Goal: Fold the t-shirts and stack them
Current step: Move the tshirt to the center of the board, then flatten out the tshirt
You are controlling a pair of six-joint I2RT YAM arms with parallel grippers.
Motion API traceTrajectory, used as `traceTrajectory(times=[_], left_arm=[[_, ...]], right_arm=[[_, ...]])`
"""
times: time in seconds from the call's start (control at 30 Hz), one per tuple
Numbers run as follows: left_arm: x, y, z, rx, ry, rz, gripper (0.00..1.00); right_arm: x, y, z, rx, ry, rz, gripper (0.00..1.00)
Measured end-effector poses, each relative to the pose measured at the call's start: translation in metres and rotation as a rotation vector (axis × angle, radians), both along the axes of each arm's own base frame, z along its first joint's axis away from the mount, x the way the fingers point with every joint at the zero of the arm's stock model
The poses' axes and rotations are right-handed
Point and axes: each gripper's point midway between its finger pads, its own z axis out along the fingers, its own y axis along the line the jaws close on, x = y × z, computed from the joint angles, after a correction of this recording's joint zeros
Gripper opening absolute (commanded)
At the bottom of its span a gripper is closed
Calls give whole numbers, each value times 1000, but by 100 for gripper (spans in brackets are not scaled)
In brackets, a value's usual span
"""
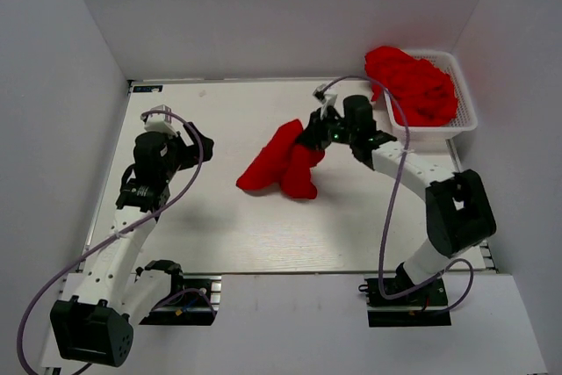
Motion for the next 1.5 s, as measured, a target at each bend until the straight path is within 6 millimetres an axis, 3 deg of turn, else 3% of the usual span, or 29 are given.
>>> traceTrajectory(times=[0.07, 0.1, 0.13, 0.23, 0.33, 0.43, 0.57, 0.67, 0.77, 0.9, 1.0, 1.07, 1.23, 1.4, 1.5], left_arm=[[0, -1, -6, -4, 19, -1, 100], [1, -1, -8, -6, 26, -1, 100], [1, -1, -11, -6, 35, -2, 100], [3, -4, -21, -7, 70, -9, 100], [3, -5, -34, -5, 115, -19, 100], [2, -7, -40, -4, 141, -31, 100], [0, -12, -39, -11, 144, -59, 100], [1, -17, -32, -24, 137, -86, 100], [5, -22, -18, -36, 117, -111, 100], [8, -28, -1, -50, 83, -138, 100], [8, -28, 0, -51, 81, -141, 100], [8, -28, -1, -47, 83, -141, 100], [17, -28, -21, -19, 131, -144, 100], [26, -37, -83, 11, 294, -208, 100], [20, -42, -125, 12, 397, -243, 91]], right_arm=[[-19, 14, -41, -29, 97, 46, 37], [-26, 22, -56, -41, 136, 72, 85], [-29, 29, -67, -45, 168, 90, 90], [-35, 42, -92, -75, 254, 128, 90], [-30, 43, -90, -71, 265, 113, 90], [-24, 39, -72, -60, 229, 70, 90], [-17, 25, -29, -50, 137, -23, 90], [-14, 4, 5, -48, 60, -140, 90], [-21, -28, 36, -18, -22, -291, 90], [-44, -77, 60, 26, -117, -460, 90], [-50, -94, 71, 42, -150, -532, 90], [-48, -99, 69, 30, -141, -564, 90], [-47, -101, 35, -80, -25, -574, 90], [-59, -94, 1, -153, 86, -511, 90], [-73, -88, -17, -170, 140, -447, 90]])
